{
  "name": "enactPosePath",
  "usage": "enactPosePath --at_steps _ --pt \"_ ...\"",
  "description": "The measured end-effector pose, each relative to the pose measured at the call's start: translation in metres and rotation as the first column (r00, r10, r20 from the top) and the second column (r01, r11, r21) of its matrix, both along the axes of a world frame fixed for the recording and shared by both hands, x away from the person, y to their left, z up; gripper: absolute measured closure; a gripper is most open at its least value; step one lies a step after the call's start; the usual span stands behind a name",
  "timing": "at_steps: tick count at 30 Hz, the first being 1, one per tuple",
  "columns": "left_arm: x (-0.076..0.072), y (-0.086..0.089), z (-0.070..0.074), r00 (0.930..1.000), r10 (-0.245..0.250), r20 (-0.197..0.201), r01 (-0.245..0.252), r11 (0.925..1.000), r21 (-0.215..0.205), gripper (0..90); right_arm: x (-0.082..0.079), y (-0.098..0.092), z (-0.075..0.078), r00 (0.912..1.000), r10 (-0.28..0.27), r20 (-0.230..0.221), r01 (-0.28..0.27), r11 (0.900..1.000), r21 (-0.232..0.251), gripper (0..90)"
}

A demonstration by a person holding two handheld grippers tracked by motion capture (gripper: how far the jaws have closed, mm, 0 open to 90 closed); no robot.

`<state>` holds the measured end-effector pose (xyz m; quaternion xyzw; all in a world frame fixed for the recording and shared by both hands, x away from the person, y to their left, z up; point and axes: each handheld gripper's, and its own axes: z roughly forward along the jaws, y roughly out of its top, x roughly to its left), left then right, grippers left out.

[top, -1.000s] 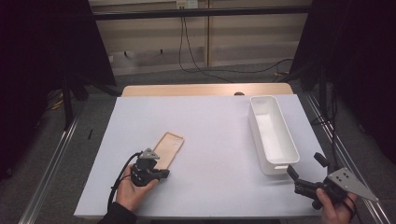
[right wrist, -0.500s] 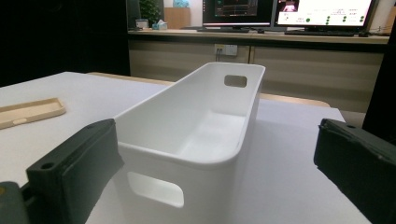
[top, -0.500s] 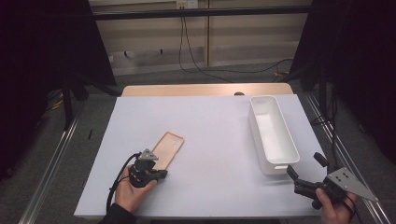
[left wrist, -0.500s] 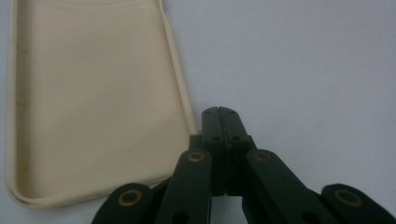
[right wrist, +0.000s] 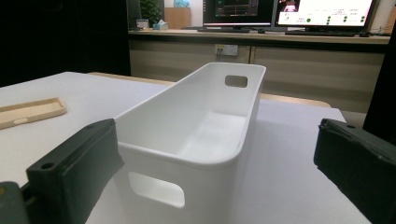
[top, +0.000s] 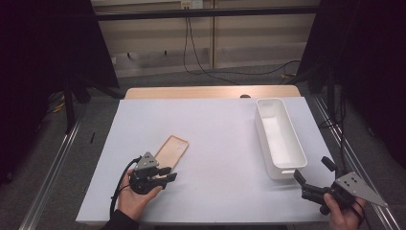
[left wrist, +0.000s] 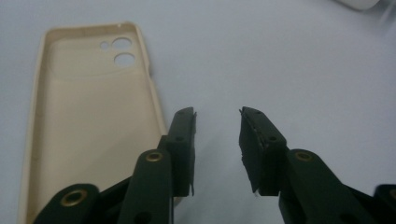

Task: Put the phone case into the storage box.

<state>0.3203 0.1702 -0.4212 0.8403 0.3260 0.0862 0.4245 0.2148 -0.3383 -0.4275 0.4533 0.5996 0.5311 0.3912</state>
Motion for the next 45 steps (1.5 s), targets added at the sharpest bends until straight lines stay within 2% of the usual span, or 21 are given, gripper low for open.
enactPosePath --at_steps 2,4,7,9,11,13,16,18,20,23,26,28,30,31,33,36,39,41,43,44,45 --pt "-0.001 0.001 0.003 0.9997 0.005 0.025 -0.005 1.0 0.004 48.7 0.0 0.0 0.0 1.0 -0.001 -0.001 0.001 1.0 0.001 0.0" --pt "-0.003 0.003 0.005 0.999 0.008 0.045 -0.007 0.9998 -0.02 43.3 0.0 0.0 0.0 1.0 0.0 -0.002 0.0 1.0 -0.001 0.0" --pt "-0.004 0.005 0.007 0.9964 0.022 0.082 -0.02 0.9996 -0.022 31.6 0.0 0.0 0.0 1.0 -0.001 -0.002 0.001 1.0 0.001 0.0" --pt "-0.004 0.006 0.007 0.9957 0.037 0.085 -0.035 0.999 -0.026 22.4 0.0 0.0 0.0 1.0 -0.002 -0.001 0.002 1.0 0.001 0.0" --pt "-0.003 0.009 0.008 0.9956 0.044 0.083 -0.042 0.9988 -0.025 17.4 0.0 0.0 0.0 1.0 -0.002 -0.002 0.002 1.0 0.001 0.0" --pt "-0.001 0.014 0.009 0.9956 0.056 0.075 -0.052 0.9967 -0.063 13.8 0.0 0.0 0.0 1.0 -0.002 -0.002 0.002 1.0 0.0 0.0" --pt "0.002 0.021 0.012 0.9944 0.073 0.076 -0.067 0.9946 -0.08 9.9 0.0 0.0 0.0 1.0 -0.005 -0.002 0.005 1.0 0.001 0.0" --pt "0.004 0.025 0.013 0.9958 0.062 0.067 -0.055 0.9934 -0.101 6.4 0.0 0.0 0.0 1.0 -0.007 -0.002 0.007 1.0 0.002 0.0" --pt "0.006 0.03 0.015 0.996 0.071 0.054 -0.064 0.9909 -0.118 7.5 0.0 0.0 0.0 1.0 -0.007 -0.002 0.007 1.0 0.001 0.0" --pt "0.013 0.036 0.017 0.9937 0.111 0.016 -0.108 0.9861 -0.126 6.8 0.001 0.0 0.0 1.0 -0.007 -0.001 0.007 1.0 -0.002 0.0" --pt "0.016 0.039 0.018 0.9904 0.136 0.027 -0.132 0.9841 -0.119 5.9 0.001 0.0 0.0 1.0 -0.008 -0.005 0.008 1.0 0.0 0.0" --pt "0.02 0.041 0.019 0.9894 0.144 0.02 -0.14 0.9827 -0.121 5.4 0.001 0.0 0.0 1.0 -0.007 -0.004 0.007 1.0 -0.001 0.0" --pt "0.023 0.043 0.019 0.988 0.152 0.03 -0.148 0.984 -0.099 5.0 0.001 0.0 0.0 1.0 -0.007 -0.006 0.007 1.0 0.0 0.0" --pt "0.025 0.043 0.02 0.987 0.159 0.018 -0.158 0.9844 -0.078 5.1 0.001 0.0 0.0 1.0 -0.007 -0.006 0.007 1.0 0.002 0.0" --pt "0.03 0.041 0.022 0.9897 0.143 -0.003 -0.143 0.9883 -0.053 4.6 0.001 0.0 0.0 1.0 -0.006 -0.005 0.006 1.0 0.003 0.0" --pt "0.037 0.038 0.023 0.9911 0.133 -0.014 -0.133 0.9895 -0.055 4.8 0.001 0.0 0.0 1.0 -0.004 -0.006 0.004 1.0 0.004 0.0" --pt "0.045 0.036 0.024 0.9892 0.145 -0.02 -0.146 0.9893 -0.01 4.2 0.001 0.0 0.0 1.0 -0.004 -0.004 0.004 1.0 0.003 0.0" --pt "0.052 0.036 0.025 0.9867 0.16 -0.025 -0.161 0.9869 -0.013 4.2 0.001 -0.001 0.0 1.0 -0.007 -0.005 0.007 1.0 0.007 0.0" --pt "0.061 0.035 0.024 0.9825 0.181 -0.043 -0.184 0.9812 -0.06 4.0 0.001 0.0 0.0 1.0 -0.006 -0.006 0.006 1.0 0.008 0.0" --pt "0.065 0.033 0.024 0.9791 0.2 -0.038 -0.202 0.9775 -0.061 4.0 0.001 0.0 0.0 1.0 -0.005 -0.007 0.005 1.0 0.008 0.0" --pt "0.069 0.031 0.024 0.9776 0.207 -0.036 -0.209 0.9772 -0.04 4.0 0.001 0.0 0.0 1.0 -0.003 -0.007 0.003 1.0 0.007 0.0"
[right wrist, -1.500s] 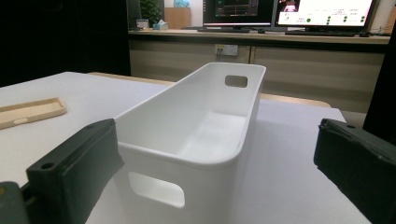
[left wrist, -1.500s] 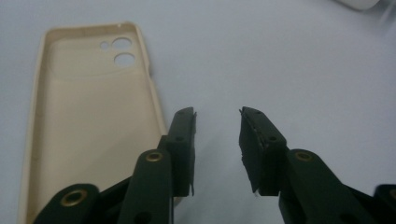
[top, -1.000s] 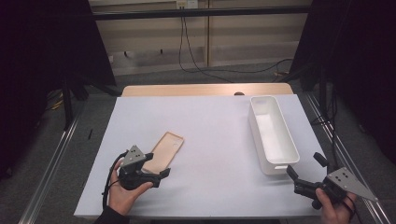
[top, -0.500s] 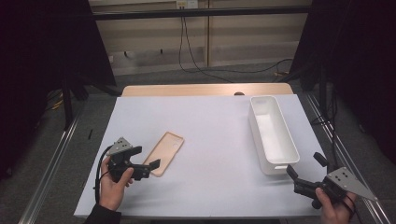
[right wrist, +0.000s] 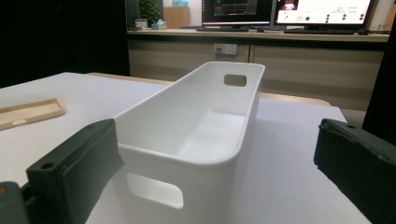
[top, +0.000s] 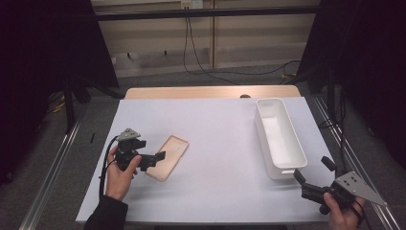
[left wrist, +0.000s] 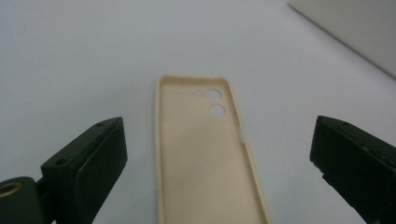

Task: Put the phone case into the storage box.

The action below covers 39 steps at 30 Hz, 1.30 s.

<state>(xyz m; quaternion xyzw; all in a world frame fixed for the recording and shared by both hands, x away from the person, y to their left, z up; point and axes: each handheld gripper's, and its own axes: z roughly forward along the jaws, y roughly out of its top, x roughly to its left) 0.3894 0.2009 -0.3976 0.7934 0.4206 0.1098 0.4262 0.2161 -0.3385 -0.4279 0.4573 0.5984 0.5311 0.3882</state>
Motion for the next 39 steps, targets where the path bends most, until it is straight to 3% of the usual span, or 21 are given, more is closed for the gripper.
enactPosePath --at_steps 3,6,10,14,17,20,22,26,27,32,35,36,39 --pt "0.013 -0.005 -0.001 0.9993 -0.012 -0.035 0.013 0.9999 0.009 4.3 0.0 0.0 0.0 1.0 -0.003 0.002 0.003 1.0 0.005 0.0" --pt "0.021 -0.004 -0.003 0.9979 0.051 -0.039 -0.049 0.9982 0.033 4.3 0.0 0.0 0.0 1.0 -0.002 0.003 0.002 1.0 0.002 0.0" --pt "0.025 0.0 -0.006 0.992 0.059 -0.112 -0.051 0.9955 0.08 5.0 0.0 0.0 0.0 1.0 0.0 0.001 0.0 1.0 -0.001 0.0" --pt "0.025 0.004 -0.009 0.9869 0.069 -0.146 -0.046 0.9861 0.16 5.4 0.0 0.0 0.0 1.0 0.0 0.002 0.0 1.0 -0.005 0.0" --pt "0.026 0.003 -0.013 0.9781 0.063 -0.198 -0.022 0.9787 0.204 6.2 0.0 0.001 0.0 1.0 0.002 0.003 -0.002 1.0 -0.008 0.0" --pt "0.025 -0.001 -0.013 0.9791 0.046 -0.198 0.0 0.9741 0.226 10.7 0.0 0.0 0.0 1.0 0.001 0.003 -0.001 1.0 -0.007 0.0" --pt "0.025 -0.001 -0.013 0.9763 0.041 -0.212 0.009 0.9733 0.229 13.6 -0.001 0.0 0.0 1.0 0.002 0.004 -0.002 1.0 -0.007 0.0" --pt "0.025 0.0 -0.015 0.974 0.016 -0.226 0.045 0.9647 0.26 12.0 -0.001 0.0 0.0 1.0 0.003 0.004 -0.003 1.0 -0.009 0.0" --pt "0.025 0.001 -0.016 0.971 0.017 -0.238 0.046 0.9658 0.255 13.8 -0.001 0.0 0.0 1.0 0.004 0.003 -0.003 1.0 -0.009 0.0" --pt "0.024 0.0 -0.017 0.969 0.012 -0.247 0.058 0.9591 0.277 21.6 -0.001 0.0 0.0 1.0 0.003 0.002 -0.003 1.0 -0.01 0.0" --pt "0.024 -0.001 -0.02 0.967 0.015 -0.254 0.064 0.9516 0.301 26.7 -0.001 0.0 0.0 1.0 0.004 0.001 -0.004 1.0 -0.01 0.0" --pt "0.024 -0.001 -0.021 0.9684 0.019 -0.249 0.064 0.9447 0.322 29.1 -0.001 0.0 0.0 1.0 0.004 0.003 -0.004 1.0 -0.009 0.0" --pt "0.024 0.0 -0.025 0.9649 0.019 -0.262 0.069 0.945 0.32 33.6 -0.001 0.0 0.0 1.0 0.004 0.002 -0.004 1.0 -0.009 0.0"
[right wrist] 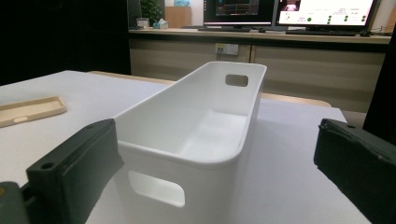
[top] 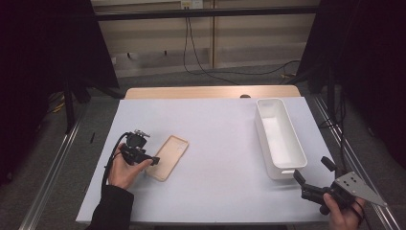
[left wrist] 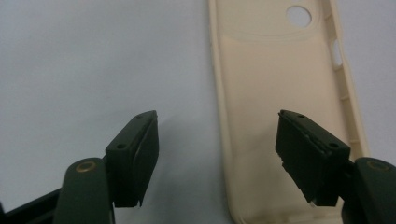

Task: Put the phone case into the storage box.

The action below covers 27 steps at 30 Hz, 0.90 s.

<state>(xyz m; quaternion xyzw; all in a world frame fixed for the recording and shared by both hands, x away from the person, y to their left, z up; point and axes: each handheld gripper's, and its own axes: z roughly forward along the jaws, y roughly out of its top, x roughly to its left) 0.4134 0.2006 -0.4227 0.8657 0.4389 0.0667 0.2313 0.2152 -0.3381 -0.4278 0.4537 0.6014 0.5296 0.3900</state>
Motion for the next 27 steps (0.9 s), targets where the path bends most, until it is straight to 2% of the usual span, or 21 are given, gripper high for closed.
enactPosePath --at_steps 3,6,9,19,27 --pt "-0.0002 0.0008 -0.0024 0.9998 -0.014 -0.014 0.014 0.9999 0.003 37.7 0.0 -0.0001 0.0 1.0 0.0 0.0 0.0 1.0 -0.001 0.0" --pt "-0.0014 0.0003 -0.0029 0.9998 -0.016 -0.009 0.016 0.9997 0.016 41.9 0.0 0.0 0.0 1.0 0.0 0.0 0.0 1.0 0.0 0.0" --pt "-0.0021 -0.0012 -0.0032 0.9994 -0.035 -0.003 0.035 0.9988 0.034 42.5 0.0001 0.0 -0.0001 1.0 0.0 -0.001 0.0 1.0 -0.001 0.0" --pt "-0.0051 -0.0016 -0.0029 0.9993 -0.037 -0.006 0.037 0.9991 0.022 49.8 0.0002 0.0002 0.0 1.0 0.001 0.001 -0.001 1.0 -0.002 0.0" --pt "-0.0061 -0.0014 -0.0023 0.9987 -0.049 -0.016 0.049 0.9988 0.005 60.0 0.0001 0.0001 -0.0001 1.0 -0.001 0.0 0.001 1.0 -0.003 0.0"
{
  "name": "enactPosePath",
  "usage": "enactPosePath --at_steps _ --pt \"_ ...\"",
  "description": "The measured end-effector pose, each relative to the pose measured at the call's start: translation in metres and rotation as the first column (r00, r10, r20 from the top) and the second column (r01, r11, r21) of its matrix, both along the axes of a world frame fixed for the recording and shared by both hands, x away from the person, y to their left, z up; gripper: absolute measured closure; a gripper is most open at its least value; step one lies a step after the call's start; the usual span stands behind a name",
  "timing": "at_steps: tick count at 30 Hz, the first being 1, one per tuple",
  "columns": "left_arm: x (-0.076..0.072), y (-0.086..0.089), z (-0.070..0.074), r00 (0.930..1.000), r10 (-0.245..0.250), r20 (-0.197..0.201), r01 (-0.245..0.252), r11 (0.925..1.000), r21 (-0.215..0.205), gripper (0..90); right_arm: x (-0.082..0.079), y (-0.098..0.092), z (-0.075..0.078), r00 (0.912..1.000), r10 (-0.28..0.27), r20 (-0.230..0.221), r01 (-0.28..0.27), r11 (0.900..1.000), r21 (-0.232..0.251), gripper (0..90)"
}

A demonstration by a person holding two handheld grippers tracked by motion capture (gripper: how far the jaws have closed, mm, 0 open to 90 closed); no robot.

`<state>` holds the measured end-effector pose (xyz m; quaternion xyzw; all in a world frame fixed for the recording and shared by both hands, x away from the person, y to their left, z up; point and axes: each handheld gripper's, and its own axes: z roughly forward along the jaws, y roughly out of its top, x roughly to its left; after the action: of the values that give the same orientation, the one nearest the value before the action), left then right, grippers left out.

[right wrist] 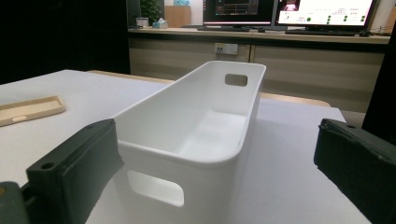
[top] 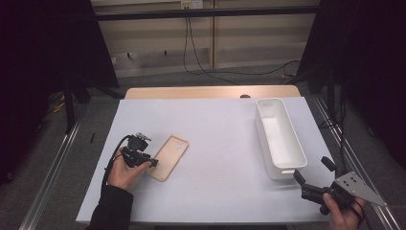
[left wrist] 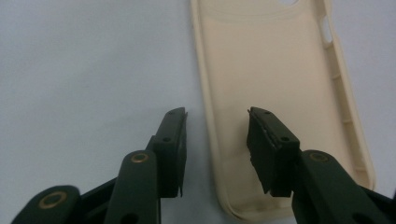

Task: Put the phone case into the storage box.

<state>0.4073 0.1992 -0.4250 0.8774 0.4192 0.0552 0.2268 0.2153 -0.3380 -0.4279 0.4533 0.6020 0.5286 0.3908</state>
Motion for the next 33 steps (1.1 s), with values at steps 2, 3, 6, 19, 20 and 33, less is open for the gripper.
enactPosePath --at_steps 2,3,6,19,20,33 --pt "-0.0003 0.0002 -0.0001 1.0 -0.006 -0.007 0.006 0.9999 -0.013 64.4 -0.0001 -0.0002 0.0 1.0 -0.002 -0.001 0.002 1.0 -0.001 0.0" --pt "-0.0005 0.0001 -0.0002 0.9999 -0.008 -0.011 0.008 0.9998 -0.02 67.1 -0.0001 -0.0002 0.0 1.0 -0.001 0.0 0.001 1.0 -0.001 0.0" --pt "-0.0002 0.0009 -0.0005 0.9999 -0.002 -0.015 0.001 0.9996 -0.028 68.5 0.0 0.0 0.0 1.0 0.0 0.001 0.0 1.0 -0.001 0.0" --pt "0.0019 0.0026 -0.0021 0.9996 0.027 -0.008 -0.027 0.9986 -0.046 75.7 0.0001 0.0 0.0 1.0 -0.003 0.0 0.003 1.0 -0.003 0.0" --pt "0.0018 0.0021 -0.0021 0.9996 0.029 -0.005 -0.03 0.9986 -0.044 76.8 0.0 0.0 0.0 1.0 -0.003 0.001 0.003 1.0 -0.003 0.0" --pt "0.0016 0.0012 -0.001 0.999 0.038 0.025 -0.037 0.9993 -0.007 86.7 0.0 -0.0003 -0.0001 1.0 -0.004 -0.002 0.004 1.0 -0.004 0.0"
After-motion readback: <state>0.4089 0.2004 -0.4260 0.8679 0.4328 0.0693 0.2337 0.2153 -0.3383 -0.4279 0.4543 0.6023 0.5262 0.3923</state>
